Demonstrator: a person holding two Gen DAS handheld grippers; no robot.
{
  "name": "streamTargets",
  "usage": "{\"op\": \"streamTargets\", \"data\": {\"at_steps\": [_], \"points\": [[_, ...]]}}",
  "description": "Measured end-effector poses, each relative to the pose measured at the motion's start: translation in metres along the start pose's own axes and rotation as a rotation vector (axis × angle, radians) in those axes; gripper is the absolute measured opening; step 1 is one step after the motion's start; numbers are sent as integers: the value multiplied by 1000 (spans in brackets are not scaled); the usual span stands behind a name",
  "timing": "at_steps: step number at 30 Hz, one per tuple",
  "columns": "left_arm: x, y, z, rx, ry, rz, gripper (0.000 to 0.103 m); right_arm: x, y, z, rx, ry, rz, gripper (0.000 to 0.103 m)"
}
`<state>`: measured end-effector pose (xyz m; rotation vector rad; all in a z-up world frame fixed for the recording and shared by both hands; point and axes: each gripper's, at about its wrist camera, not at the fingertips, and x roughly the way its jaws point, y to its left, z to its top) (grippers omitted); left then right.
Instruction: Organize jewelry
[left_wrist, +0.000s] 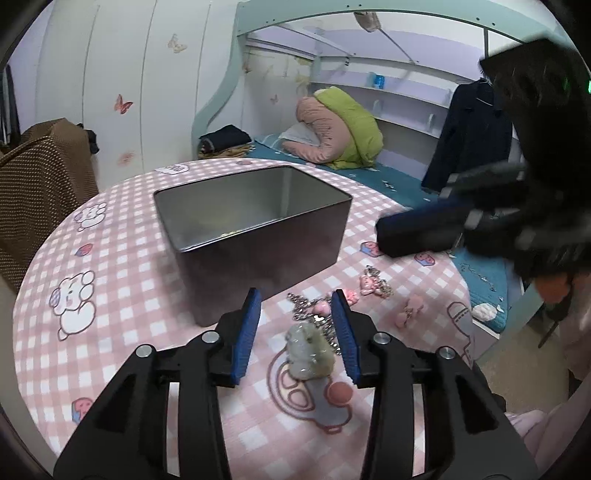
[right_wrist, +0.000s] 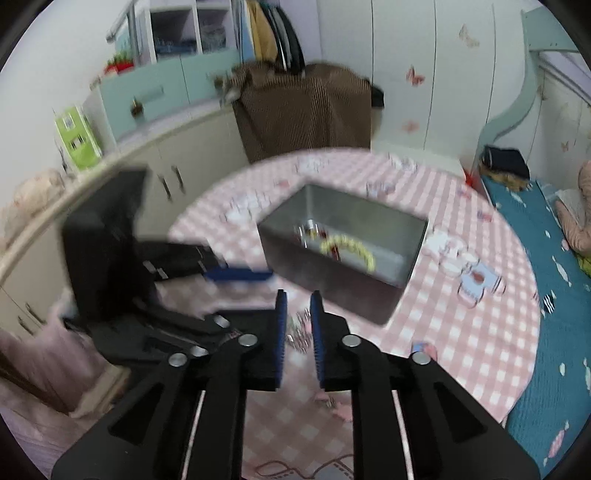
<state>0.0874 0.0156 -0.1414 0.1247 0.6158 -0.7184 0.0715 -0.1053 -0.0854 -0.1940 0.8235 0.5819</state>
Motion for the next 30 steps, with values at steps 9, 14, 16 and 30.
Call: {"op": "streamTargets", "data": {"at_steps": [9, 14, 16, 30], "points": [[-2, 5, -7, -15, 19, 36, 56, 47, -12, -23, -18, 135, -50, 25], [4, -1, -4, 1, 27, 35, 60, 50, -13, -23, -24, 135, -61, 15], [6, -4, -2, 12, 31, 40, 60, 45, -14, -22, -18, 116, -71, 15], [23, -15, 16, 28, 21, 17, 60, -21, -5, 11, -151, -50, -195, 14]]}}
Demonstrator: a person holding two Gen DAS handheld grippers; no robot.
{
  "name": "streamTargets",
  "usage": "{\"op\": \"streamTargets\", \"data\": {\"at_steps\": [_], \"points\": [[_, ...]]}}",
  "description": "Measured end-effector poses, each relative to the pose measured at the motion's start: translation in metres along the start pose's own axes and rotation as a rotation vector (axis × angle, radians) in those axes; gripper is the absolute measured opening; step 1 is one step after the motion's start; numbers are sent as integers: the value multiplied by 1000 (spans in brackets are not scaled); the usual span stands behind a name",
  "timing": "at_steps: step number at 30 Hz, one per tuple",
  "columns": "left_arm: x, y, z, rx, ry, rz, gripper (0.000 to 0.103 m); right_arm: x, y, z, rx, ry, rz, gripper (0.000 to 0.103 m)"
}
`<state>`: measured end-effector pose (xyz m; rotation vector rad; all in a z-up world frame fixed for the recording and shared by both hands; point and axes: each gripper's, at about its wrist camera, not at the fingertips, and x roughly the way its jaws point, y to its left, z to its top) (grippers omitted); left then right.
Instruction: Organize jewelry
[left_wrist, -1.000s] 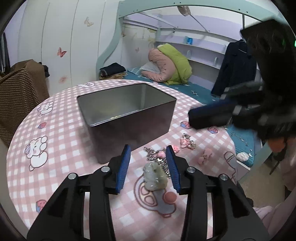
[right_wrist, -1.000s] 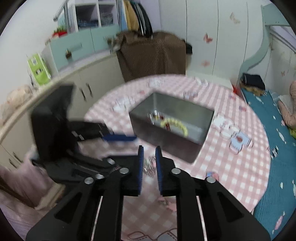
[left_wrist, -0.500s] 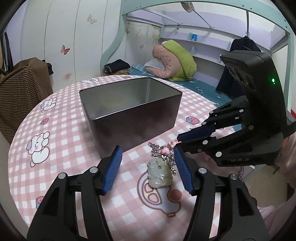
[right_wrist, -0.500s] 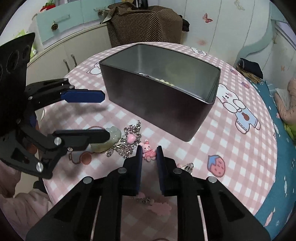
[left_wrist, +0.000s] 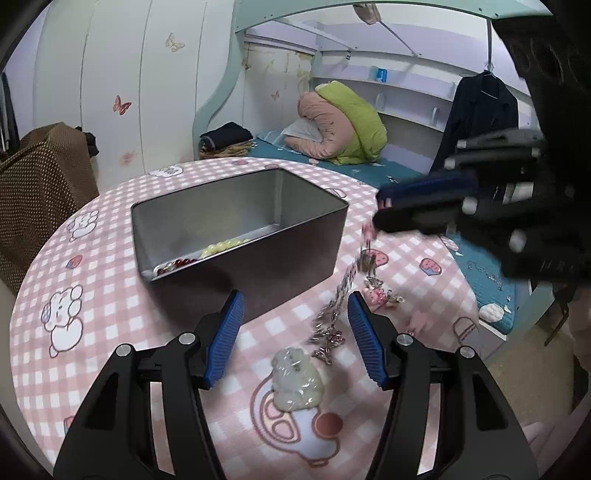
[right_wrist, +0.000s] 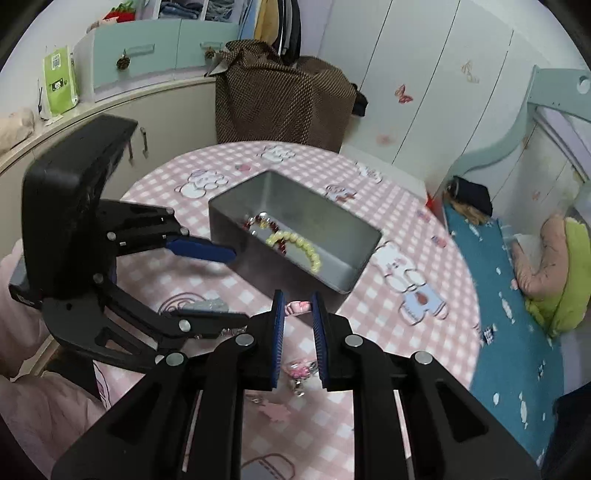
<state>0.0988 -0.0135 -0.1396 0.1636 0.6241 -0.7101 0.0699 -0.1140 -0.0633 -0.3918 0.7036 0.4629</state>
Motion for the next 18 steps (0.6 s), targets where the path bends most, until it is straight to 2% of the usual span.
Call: {"op": "streamTargets", "data": {"at_steps": [3, 6, 9, 11, 14, 16, 18], "points": [[4, -3, 3, 11, 5, -9, 60, -12, -5, 3, 11, -34, -3, 14], [8, -5, 8, 1, 12, -31, 61, -12, -4, 2, 8, -31, 15, 14], [5, -12, 14, 13, -19, -77, 68, -11, -4, 3, 16, -29, 17, 14], [4, -15, 16, 23, -40, -77, 71, -13, -5, 5, 22, -35, 23, 14], [4, -17, 19, 7, -45, -103, 71, -19, -5, 5, 25, -51, 33, 14], [5, -21, 20, 14, -57, -101, 68, -22, -5, 7, 22, -58, 40, 14], [8, -25, 21, 35, -53, -100, 51, -24, -5, 8, 23, -62, 40, 14]]}}
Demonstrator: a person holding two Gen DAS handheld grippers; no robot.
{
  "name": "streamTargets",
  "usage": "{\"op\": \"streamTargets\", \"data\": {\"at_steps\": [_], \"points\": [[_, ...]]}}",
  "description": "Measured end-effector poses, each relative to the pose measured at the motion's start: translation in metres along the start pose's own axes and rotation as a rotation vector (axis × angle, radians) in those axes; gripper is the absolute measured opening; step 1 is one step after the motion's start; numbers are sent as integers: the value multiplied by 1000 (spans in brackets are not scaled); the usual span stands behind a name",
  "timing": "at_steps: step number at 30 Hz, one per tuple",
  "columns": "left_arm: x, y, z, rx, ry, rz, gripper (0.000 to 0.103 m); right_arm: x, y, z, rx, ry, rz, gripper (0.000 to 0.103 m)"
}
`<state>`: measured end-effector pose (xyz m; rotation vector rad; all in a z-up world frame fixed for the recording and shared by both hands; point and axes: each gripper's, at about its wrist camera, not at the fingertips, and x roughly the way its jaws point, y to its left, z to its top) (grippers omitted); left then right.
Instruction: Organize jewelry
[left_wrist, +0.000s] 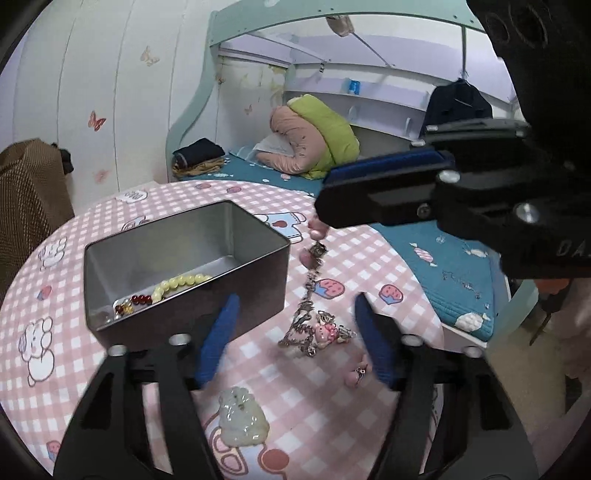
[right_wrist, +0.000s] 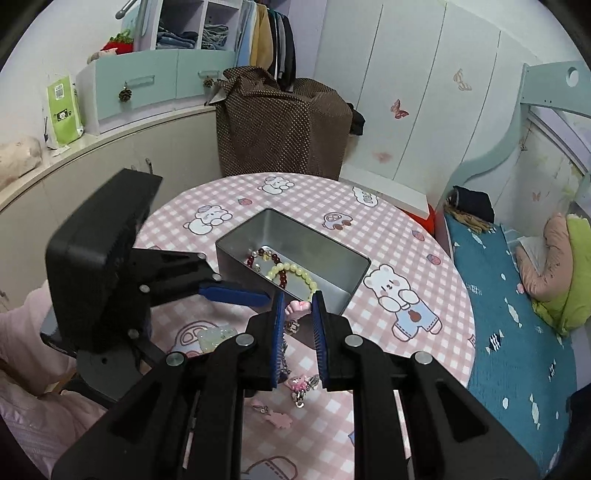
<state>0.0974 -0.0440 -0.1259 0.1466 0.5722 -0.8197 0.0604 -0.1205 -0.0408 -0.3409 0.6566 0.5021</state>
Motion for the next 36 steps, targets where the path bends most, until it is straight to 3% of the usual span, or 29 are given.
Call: {"op": "streamTargets", "data": {"at_steps": [1, 3, 5, 6, 15, 22, 28, 29, 30, 36], "points": [[3, -2, 1, -1, 8, 4, 46, 0, 0, 1, 2, -1, 2, 14], [8, -1, 3, -21, 25, 14, 22, -1, -1, 1, 6, -5, 6, 14], [11, 1, 1, -38, 39, 14, 10, -2, -1, 0, 7, -7, 4, 14], [10, 3, 0, -44, 39, 17, 8, -2, -1, 0, 12, -5, 4, 14], [-9, 23, 0, -148, 0, 43, 6, 9, -11, -9, 72, 26, 1, 14], [-31, 32, 4, -170, -28, 83, 6, 21, -17, -16, 136, 44, 16, 14], [-46, 30, 17, -157, -58, 125, 6, 20, -17, -10, 168, 6, 34, 12], [-48, 31, 19, -163, -63, 131, 6, 19, -18, -9, 176, -1, 31, 10], [-52, 33, 22, -168, -74, 151, 6, 20, -20, -8, 184, -1, 5, 0], [-77, 40, 37, -169, -130, 184, 6, 18, -32, -9, 240, -26, 14, 0]]}}
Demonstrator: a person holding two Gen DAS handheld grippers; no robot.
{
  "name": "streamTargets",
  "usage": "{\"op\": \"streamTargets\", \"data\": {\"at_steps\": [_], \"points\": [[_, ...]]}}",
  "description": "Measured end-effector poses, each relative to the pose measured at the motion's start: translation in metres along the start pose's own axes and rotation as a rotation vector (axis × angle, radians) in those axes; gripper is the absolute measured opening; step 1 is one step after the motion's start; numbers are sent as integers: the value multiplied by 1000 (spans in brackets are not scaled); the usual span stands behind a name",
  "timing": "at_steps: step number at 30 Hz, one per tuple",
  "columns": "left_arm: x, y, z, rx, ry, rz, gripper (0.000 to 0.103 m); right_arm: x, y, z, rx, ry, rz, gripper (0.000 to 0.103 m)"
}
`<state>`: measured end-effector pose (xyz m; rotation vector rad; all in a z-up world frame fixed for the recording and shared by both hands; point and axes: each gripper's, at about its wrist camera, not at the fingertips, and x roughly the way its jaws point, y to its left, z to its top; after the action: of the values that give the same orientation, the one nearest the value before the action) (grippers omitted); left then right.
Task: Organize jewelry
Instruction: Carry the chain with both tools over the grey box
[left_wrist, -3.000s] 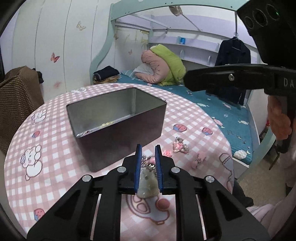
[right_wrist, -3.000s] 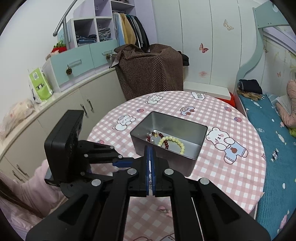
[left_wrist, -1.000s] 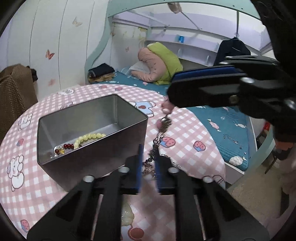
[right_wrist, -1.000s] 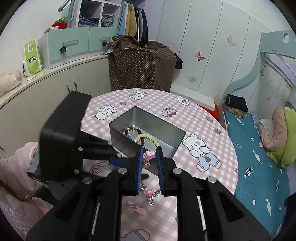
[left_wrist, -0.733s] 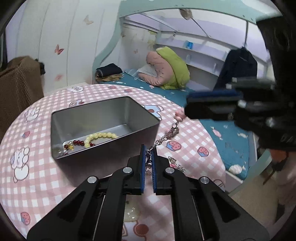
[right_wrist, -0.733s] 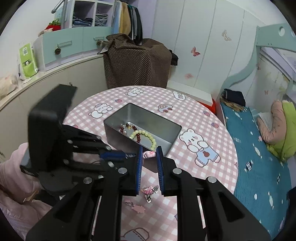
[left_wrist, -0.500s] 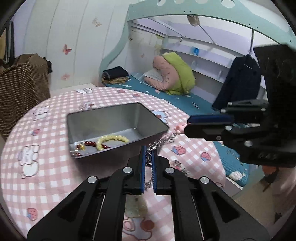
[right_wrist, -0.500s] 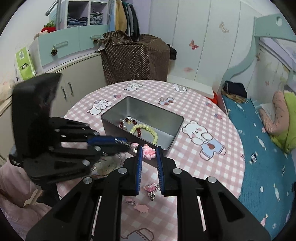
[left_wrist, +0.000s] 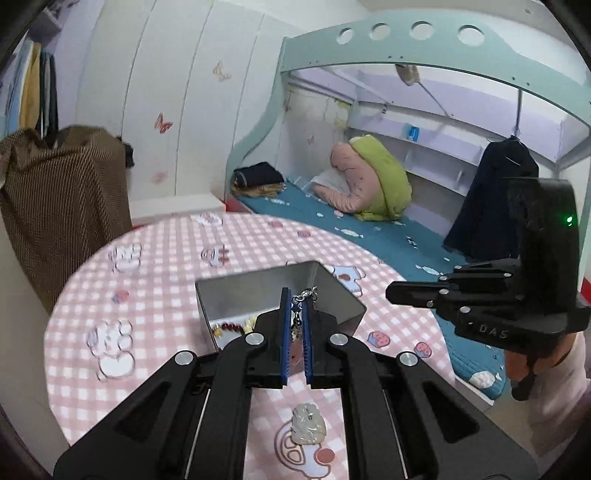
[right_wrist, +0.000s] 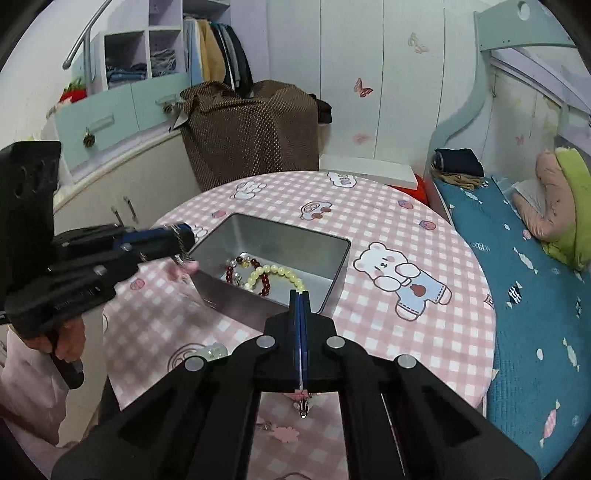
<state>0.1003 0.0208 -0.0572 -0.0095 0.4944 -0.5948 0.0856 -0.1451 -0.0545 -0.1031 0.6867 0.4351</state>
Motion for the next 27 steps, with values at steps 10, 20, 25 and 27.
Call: {"op": "streamTargets", "data": {"at_steps": [10, 20, 25, 27], "points": [[-13, -12, 27, 74, -47, -13, 6, -5, 20, 14, -4, -71, 142, 33], [-14, -14, 23, 99, -26, -15, 6, 10, 32, 24, -39, -72, 181, 34], [-17, -13, 21, 101, -23, -21, 6, 17, 42, 26, -79, -63, 205, 34], [-17, -13, 20, 101, -20, -21, 6, 21, 48, 27, -100, -61, 201, 23]]}}
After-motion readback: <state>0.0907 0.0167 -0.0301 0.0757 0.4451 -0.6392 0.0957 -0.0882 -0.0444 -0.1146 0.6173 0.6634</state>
